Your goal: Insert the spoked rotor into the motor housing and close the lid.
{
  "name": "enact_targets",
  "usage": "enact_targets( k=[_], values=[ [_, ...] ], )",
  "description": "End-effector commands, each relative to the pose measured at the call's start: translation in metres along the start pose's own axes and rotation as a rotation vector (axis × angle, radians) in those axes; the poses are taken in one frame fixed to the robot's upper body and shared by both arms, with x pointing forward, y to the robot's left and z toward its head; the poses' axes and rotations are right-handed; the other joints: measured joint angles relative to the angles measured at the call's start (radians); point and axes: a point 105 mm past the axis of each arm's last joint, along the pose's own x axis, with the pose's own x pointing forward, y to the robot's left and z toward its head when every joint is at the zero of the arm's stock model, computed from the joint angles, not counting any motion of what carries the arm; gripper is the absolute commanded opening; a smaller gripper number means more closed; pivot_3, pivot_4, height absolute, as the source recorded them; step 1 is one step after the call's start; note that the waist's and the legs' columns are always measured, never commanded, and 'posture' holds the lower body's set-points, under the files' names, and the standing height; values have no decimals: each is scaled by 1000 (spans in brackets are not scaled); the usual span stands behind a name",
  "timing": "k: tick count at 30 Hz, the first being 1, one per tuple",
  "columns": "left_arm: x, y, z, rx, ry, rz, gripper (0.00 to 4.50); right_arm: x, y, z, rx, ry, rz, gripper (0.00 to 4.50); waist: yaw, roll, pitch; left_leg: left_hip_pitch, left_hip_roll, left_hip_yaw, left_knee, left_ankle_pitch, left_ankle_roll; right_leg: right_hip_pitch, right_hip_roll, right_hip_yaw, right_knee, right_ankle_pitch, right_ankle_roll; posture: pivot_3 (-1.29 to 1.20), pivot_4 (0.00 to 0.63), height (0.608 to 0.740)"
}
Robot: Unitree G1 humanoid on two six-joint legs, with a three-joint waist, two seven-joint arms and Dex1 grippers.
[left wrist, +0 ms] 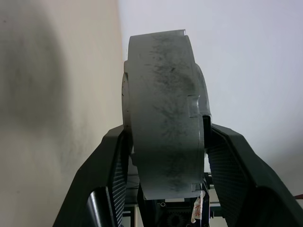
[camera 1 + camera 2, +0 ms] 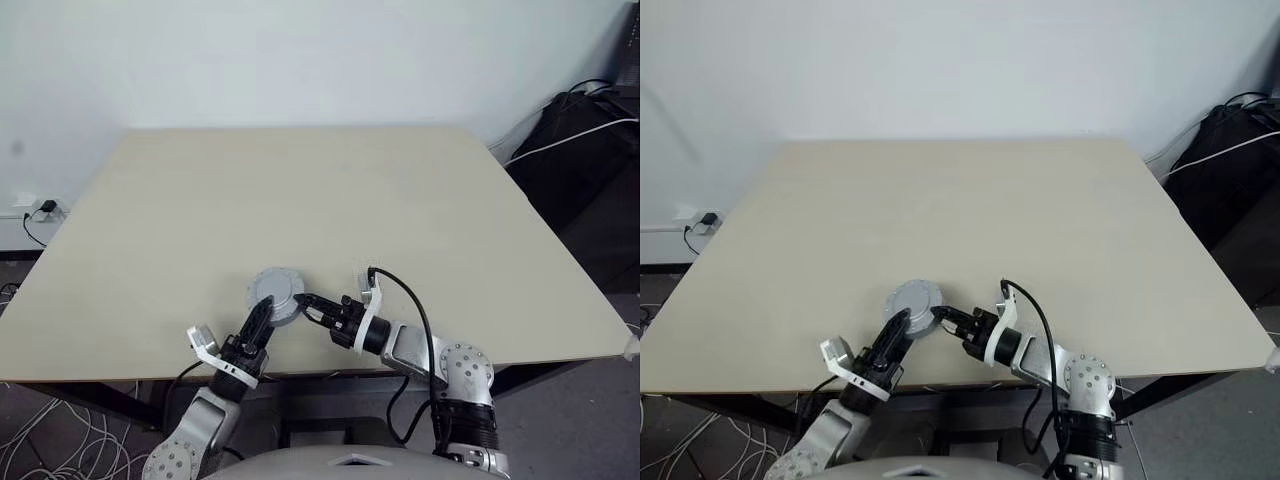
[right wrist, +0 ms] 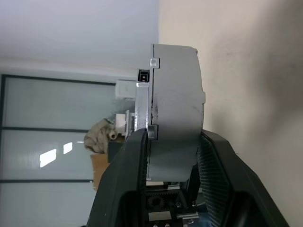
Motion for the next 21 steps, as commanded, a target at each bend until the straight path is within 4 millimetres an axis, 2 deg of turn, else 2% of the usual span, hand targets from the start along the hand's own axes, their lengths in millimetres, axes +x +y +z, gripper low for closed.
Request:
enact_targets(
  k=[1,13,21],
  values=[
    [10,-16,-3,-10,-31,-72,2117,4,19,6,-40,-16,75,1222,0,0,0,0,0,0,0,0,0,0,0,0,0,0,0,0,0,740],
    [19,-25,5,5,-84,-114,2117,2,19,14,-182,-71,32,1222,2,0,0,0,0,0,1,0,0,1,0,0,0,0,0,0,0,740],
    [24,-27,10,26,-110,-123,2080,-3,16,15,-209,-65,13,3895,3,0,0,0,0,0,1,0,0,1,0,0,0,0,0,0,0,740]
  ],
)
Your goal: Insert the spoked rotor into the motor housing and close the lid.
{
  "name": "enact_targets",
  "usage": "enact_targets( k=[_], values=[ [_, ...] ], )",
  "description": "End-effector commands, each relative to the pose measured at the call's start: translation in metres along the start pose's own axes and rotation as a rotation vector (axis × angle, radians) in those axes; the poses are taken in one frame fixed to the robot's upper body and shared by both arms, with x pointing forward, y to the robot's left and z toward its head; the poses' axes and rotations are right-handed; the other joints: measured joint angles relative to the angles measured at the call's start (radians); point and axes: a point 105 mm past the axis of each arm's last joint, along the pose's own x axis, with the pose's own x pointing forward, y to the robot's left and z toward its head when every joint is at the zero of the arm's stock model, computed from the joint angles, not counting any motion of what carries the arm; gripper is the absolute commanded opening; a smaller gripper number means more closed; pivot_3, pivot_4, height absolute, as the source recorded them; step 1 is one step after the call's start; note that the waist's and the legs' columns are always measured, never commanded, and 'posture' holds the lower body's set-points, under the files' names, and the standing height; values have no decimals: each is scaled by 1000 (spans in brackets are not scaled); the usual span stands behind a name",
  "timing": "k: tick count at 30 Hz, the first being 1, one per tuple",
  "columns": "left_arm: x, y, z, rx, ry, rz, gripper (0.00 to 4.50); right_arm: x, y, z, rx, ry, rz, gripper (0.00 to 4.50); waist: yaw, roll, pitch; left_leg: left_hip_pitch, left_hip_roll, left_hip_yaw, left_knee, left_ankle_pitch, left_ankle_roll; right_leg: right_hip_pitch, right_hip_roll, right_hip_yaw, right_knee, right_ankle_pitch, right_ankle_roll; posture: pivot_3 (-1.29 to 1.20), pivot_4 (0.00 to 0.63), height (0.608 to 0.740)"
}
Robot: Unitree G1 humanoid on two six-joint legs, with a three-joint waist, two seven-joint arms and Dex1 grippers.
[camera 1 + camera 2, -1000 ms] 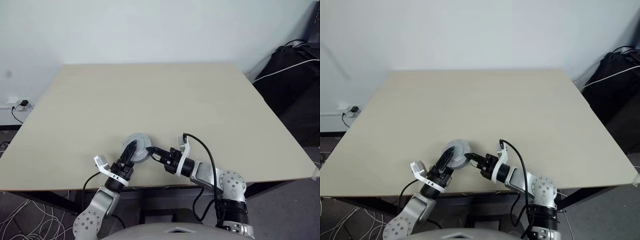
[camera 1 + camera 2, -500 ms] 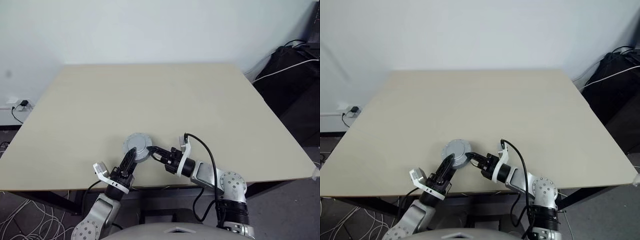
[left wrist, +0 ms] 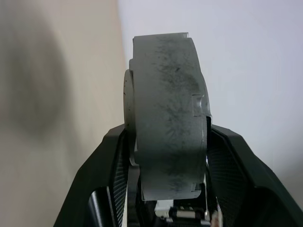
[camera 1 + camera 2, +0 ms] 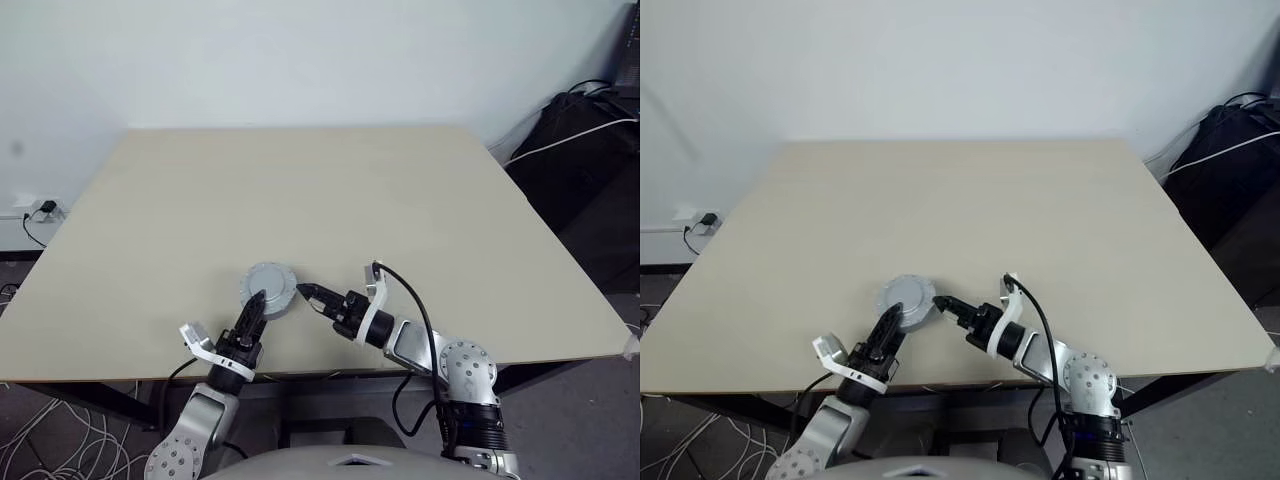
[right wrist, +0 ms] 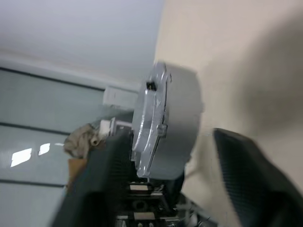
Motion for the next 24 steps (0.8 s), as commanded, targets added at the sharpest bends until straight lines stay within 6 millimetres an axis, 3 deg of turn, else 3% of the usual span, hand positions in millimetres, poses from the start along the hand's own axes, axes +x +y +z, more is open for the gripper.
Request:
enact_targets(
  k=[1,2,7,10,14,19,24],
  values=[
    [19,-26,-2,-22,-34,-128,2080,-1,11,5,-68,-6,29,4219,0,0,0,0,0,0,0,0,0,0,0,0,0,0,0,0,0,740],
    [19,-26,-1,-15,-40,-127,2080,-2,11,6,-115,-1,14,4500,0,0,0,0,0,0,0,0,0,0,0,0,0,0,0,0,0,740],
    [20,-21,16,36,-106,-92,2080,-8,4,15,-459,-17,-123,4500,5,0,0,0,-1,0,2,0,1,1,0,0,0,0,0,0,0,740],
    [23,-8,34,90,-167,-26,2080,-12,-1,28,-700,-94,-197,4500,9,-1,0,2,-1,0,3,0,1,3,1,0,0,0,1,0,0,740],
    [28,7,57,151,-231,56,2080,-14,-4,30,-1028,-121,-233,4500,11,-2,0,3,-1,0,5,0,1,4,2,-1,0,1,2,0,0,740],
    [36,18,81,192,-289,135,2080,-18,-4,17,-1166,-117,-170,4500,15,-11,2,3,-1,0,6,0,2,5,2,-1,0,3,5,0,0,740],
    [48,19,94,207,-314,164,2080,-24,-8,18,-1235,-163,-176,4500,22,-15,2,4,-2,0,7,1,2,7,1,-1,0,4,6,0,0,740]
  ],
)
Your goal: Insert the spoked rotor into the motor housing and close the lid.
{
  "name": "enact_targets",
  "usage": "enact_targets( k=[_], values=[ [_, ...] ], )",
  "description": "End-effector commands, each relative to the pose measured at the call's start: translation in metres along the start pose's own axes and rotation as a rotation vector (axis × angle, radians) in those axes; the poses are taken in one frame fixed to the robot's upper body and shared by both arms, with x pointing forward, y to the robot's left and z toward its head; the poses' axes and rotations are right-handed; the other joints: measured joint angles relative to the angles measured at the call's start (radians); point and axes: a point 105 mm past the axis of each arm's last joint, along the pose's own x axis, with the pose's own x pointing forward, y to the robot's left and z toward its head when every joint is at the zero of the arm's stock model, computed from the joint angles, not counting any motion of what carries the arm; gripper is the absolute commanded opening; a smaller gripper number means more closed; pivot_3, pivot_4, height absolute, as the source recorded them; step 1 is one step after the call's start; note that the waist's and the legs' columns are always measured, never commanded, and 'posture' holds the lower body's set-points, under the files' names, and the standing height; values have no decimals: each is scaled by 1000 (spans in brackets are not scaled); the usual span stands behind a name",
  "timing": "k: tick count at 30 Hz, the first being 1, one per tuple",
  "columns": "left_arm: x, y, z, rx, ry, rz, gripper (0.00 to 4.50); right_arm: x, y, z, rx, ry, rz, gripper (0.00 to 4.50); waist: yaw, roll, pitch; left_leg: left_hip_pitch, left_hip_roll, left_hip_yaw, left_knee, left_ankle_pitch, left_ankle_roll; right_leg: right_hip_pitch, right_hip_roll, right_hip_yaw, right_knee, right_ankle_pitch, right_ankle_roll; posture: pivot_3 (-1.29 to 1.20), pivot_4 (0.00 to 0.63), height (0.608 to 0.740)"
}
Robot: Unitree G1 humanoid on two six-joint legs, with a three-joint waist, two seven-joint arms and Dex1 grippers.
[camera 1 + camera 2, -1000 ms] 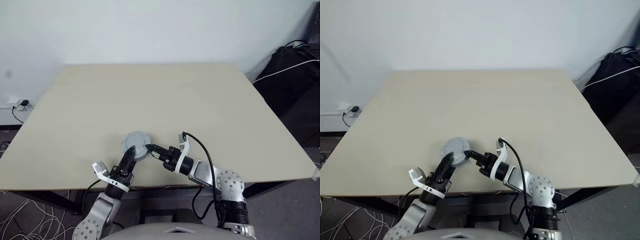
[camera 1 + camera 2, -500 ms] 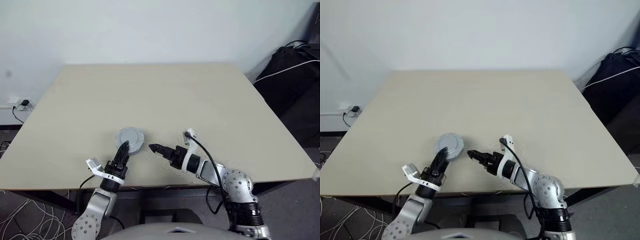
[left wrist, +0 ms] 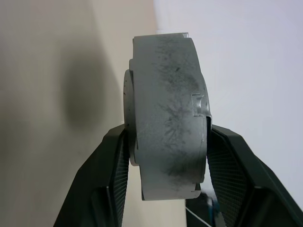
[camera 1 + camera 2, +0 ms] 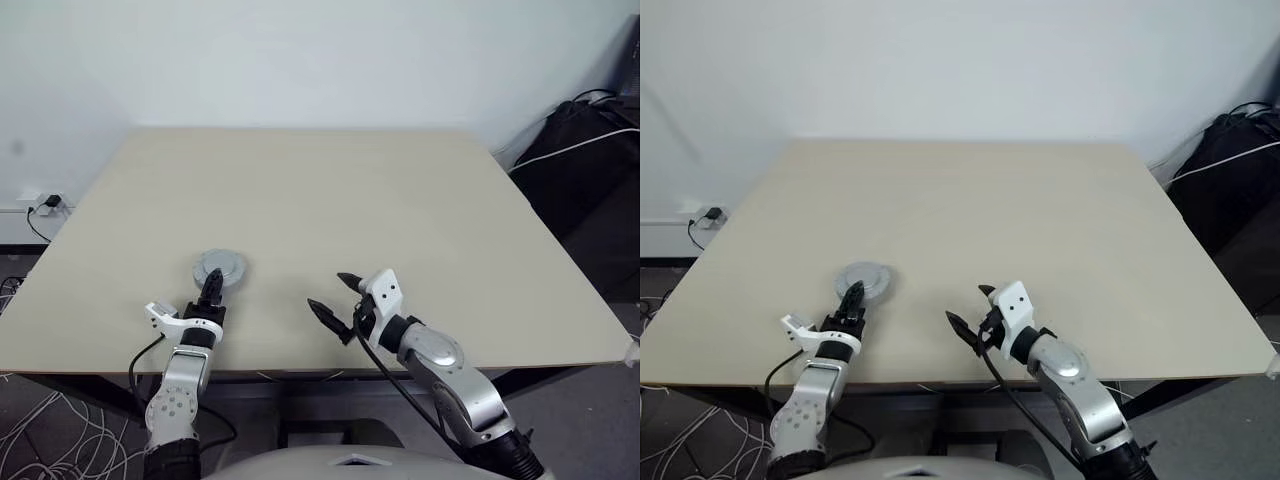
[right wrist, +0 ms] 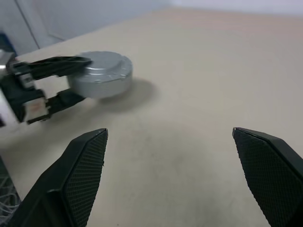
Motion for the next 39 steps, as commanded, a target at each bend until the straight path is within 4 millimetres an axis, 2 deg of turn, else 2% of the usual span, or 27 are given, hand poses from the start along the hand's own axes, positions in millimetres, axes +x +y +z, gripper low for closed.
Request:
enact_targets(
  k=[1,12,20,28,29,30,34,35,39],
  values=[
    [16,-21,6,17,-25,-65,2080,-2,-4,11,-75,-72,-17,4500,2,-1,0,0,0,0,0,0,0,0,0,0,0,0,0,0,0,740],
    [63,-42,3,91,16,-64,2080,-8,-10,-4,-38,-49,-48,4500,20,-4,0,0,-2,-1,1,1,-1,0,-1,0,1,4,5,0,0,740],
    [91,-41,1,140,36,17,2080,-9,-13,-10,-18,-28,-84,4500,20,-4,0,0,-2,-2,1,2,-1,-1,0,0,2,5,7,0,0,740],
    [97,-29,-3,177,71,87,2080,-9,-13,-13,-10,-5,-88,4500,20,-4,0,0,-3,-2,1,2,-1,-1,-1,0,3,6,9,0,0,740],
    [96,-28,-3,176,73,89,2807,-9,-13,-13,-10,-4,-89,4500,19,-4,0,0,-3,-2,1,2,-1,-1,-1,0,3,6,9,0,0,740],
    [96,-27,-3,176,75,91,2988,-9,-13,-13,-10,-3,-89,4500,19,-4,0,1,-3,-2,1,2,-1,-1,-1,1,3,6,9,0,0,740],
    [84,-16,-1,174,69,127,4313,-8,-12,-13,-10,2,-88,4500,18,-4,-1,1,-3,-2,1,2,-1,-1,-1,2,4,6,10,0,0,740],
    [80,-12,0,175,69,141,4456,-7,-12,-13,-11,3,-88,4500,15,-4,-2,1,-3,-2,1,2,-1,-1,-1,2,4,6,10,0,0,740],
    [61,-2,0,176,82,177,4456,-7,-11,-13,-7,7,-86,4500,6,-3,-6,3,-3,-2,0,2,-1,-1,-1,4,4,6,9,0,0,740]
  ],
)
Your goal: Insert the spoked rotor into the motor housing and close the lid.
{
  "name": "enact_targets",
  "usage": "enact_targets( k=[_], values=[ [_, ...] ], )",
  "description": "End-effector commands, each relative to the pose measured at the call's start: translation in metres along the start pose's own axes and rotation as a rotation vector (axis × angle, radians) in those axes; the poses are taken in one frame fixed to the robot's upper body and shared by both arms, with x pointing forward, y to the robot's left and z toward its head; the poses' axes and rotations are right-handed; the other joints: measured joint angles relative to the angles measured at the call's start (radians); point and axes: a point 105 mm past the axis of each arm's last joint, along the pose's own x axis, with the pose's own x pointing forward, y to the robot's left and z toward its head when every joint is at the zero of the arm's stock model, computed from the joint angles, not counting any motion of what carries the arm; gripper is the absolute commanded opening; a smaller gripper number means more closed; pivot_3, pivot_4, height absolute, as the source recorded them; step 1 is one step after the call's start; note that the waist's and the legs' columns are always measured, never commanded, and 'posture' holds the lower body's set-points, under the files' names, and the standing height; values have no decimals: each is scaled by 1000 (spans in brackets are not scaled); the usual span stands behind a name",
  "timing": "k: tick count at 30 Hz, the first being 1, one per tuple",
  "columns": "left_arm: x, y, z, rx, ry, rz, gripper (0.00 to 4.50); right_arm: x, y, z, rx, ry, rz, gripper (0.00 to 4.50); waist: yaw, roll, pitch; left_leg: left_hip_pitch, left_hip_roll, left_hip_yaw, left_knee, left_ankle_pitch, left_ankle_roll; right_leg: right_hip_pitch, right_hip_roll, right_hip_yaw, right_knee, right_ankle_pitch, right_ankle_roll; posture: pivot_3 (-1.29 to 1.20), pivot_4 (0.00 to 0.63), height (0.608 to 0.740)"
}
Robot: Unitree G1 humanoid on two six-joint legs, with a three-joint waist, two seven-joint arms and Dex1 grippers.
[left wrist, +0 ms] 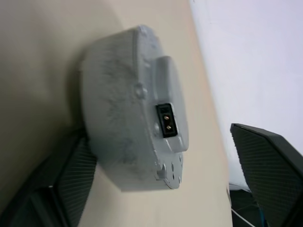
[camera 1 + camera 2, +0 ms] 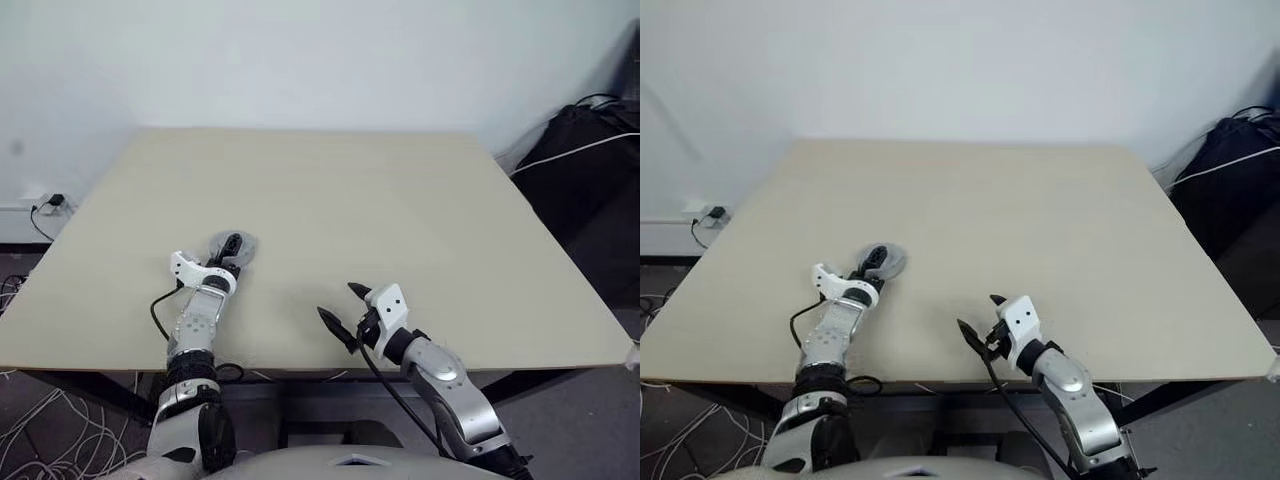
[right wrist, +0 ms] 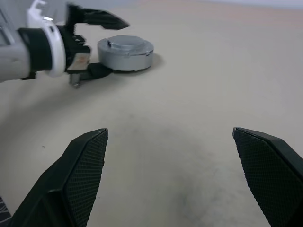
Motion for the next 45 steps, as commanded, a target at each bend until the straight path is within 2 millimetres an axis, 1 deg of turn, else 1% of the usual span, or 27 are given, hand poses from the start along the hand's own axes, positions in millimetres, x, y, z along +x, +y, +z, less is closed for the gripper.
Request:
enact_targets(
  k=[1,4,6,10,12,16,22,25,28,32,37,43,45],
  values=[
    [-14,5,1,10,6,21,4456,0,-3,10,-12,-31,-11,4500,-2,0,-2,0,0,0,0,0,0,0,0,0,0,0,0,0,0,740],
    [-33,15,-7,40,64,39,4456,0,-3,9,-4,-26,-6,4500,-8,3,-6,1,0,0,0,0,0,1,-1,1,0,0,-1,0,0,740],
    [-46,21,-12,64,105,46,4456,0,-3,8,8,-20,-5,4500,-12,5,-8,4,0,0,-1,-1,1,3,-1,1,0,-3,-5,0,0,740],
    [-69,24,-22,151,190,18,4456,1,-3,6,27,-14,-3,4500,-15,7,-9,11,0,0,-2,-1,1,11,-2,1,-1,-6,-10,0,0,740],
    [-82,22,-28,313,247,-32,4456,1,-2,6,36,-15,-1,4500,-20,7,-9,13,0,0,-3,-1,1,13,-3,1,-1,-6,-10,0,0,740],
    [-98,16,-31,579,238,-139,4456,2,-6,9,89,-53,-39,4500,-20,10,-7,13,0,0,-3,-1,1,13,-3,2,-1,-6,-11,0,0,740],
    [-111,6,-36,831,115,-236,4456,-3,-12,7,70,-68,-114,4500,-18,13,-5,11,0,1,-7,-1,1,11,-4,2,-4,-7,-11,0,0,740],
    [-118,-3,-36,954,-5,-275,4456,-10,-18,5,36,-78,-176,4500,-16,13,-4,9,0,1,-8,-1,1,7,-4,2,-4,-7,-12,0,0,740],
    [-123,-2,-40,1057,-74,-292,4456,-16,-26,3,6,-96,-256,4500,-14,14,-4,9,0,1,-10,-1,1,7,-4,2,-4,-8,-13,0,0,740],
    [-130,-4,-40,1077,-182,-291,4456,-24,-34,3,-32,-115,-345,4500,-15,14,-4,9,0,1,-10,-1,1,7,-4,2,-4,-8,-13,0,0,740],
    [-134,-6,-37,1144,-264,-307,4456,-32,-39,-3,-99,-125,-422,4500,-15,13,-2,9,0,1,-10,-1,1,7,-4,1,-4,-8,-12,0,0,740],
    [-133,-9,-31,1213,-349,-292,4456,-33,-42,-5,-153,-131,-455,4500,-14,13,-2,9,0,1,-9,-1,1,7,-4,1,-3,-8,-12,0,0,740],
    [-132,-11,-29,1232,-383,-284,4456,-33,-44,-5,-143,-134,-488,4500,-14,13,-2,9,0,1,-9,-1,1,7,-4,1,-3,-8,-12,0,0,740]
  ],
)
